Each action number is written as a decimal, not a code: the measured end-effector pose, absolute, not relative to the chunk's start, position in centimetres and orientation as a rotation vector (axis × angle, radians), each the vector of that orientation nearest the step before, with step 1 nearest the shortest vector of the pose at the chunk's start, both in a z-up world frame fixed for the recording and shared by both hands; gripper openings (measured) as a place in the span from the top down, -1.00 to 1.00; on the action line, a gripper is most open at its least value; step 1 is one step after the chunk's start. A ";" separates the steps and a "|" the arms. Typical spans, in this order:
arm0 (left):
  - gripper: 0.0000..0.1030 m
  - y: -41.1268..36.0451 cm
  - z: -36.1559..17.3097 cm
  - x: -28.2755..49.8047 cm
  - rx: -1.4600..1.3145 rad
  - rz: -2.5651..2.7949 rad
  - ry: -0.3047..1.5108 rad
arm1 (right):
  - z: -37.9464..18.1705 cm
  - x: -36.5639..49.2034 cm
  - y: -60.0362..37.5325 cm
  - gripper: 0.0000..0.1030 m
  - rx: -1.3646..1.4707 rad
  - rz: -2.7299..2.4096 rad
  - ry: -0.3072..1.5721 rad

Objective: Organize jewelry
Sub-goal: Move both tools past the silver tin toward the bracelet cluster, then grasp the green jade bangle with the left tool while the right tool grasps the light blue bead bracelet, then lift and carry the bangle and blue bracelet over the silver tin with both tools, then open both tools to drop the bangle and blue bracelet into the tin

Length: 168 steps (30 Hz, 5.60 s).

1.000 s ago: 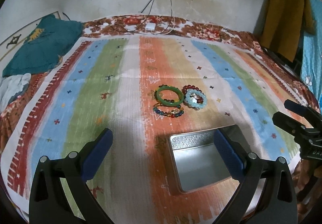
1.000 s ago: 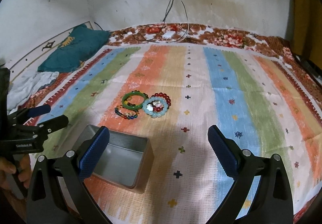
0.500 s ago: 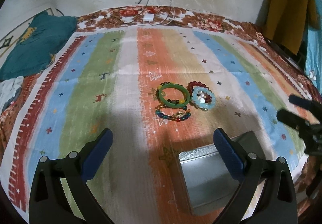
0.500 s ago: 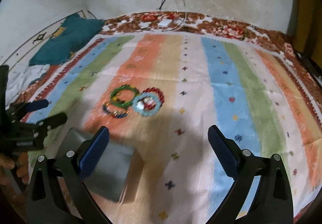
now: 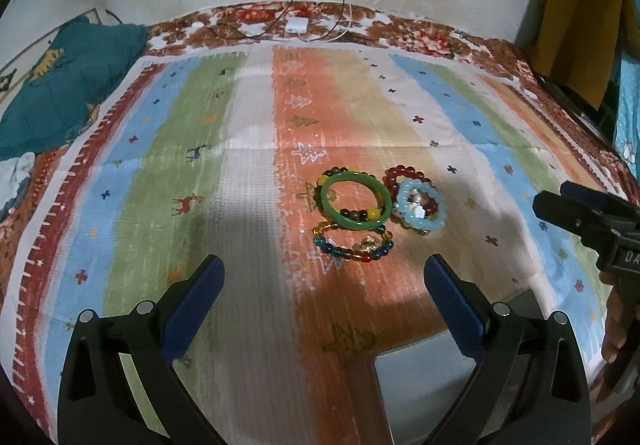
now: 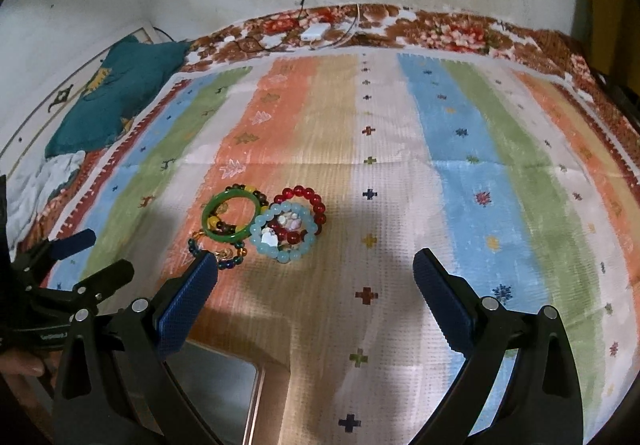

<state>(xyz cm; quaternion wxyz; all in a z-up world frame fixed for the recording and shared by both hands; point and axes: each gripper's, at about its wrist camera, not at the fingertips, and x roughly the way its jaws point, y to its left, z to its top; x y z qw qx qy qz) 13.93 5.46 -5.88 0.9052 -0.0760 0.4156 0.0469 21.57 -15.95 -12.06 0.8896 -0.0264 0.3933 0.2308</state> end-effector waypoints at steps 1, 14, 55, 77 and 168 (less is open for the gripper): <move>-0.89 5.6 -6.0 14.1 -0.164 0.097 0.861 | -12.2 21.7 -15.9 -0.93 -0.054 0.479 0.826; -0.88 7.2 -7.0 16.9 -0.323 0.043 0.894 | -14.5 24.7 -15.6 -0.92 0.027 0.474 0.947; 0.69 8.7 -12.7 24.5 -0.402 -0.056 1.079 | -20.3 31.2 -12.7 0.17 0.084 0.447 1.106; 0.86 9.1 -11.2 23.4 -0.348 0.007 1.070 | -19.5 30.5 -11.6 0.76 0.024 0.483 1.118; -0.09 4.6 -3.5 8.8 -0.294 0.083 0.947 | -9.4 14.3 -15.0 -0.22 -0.165 0.632 0.842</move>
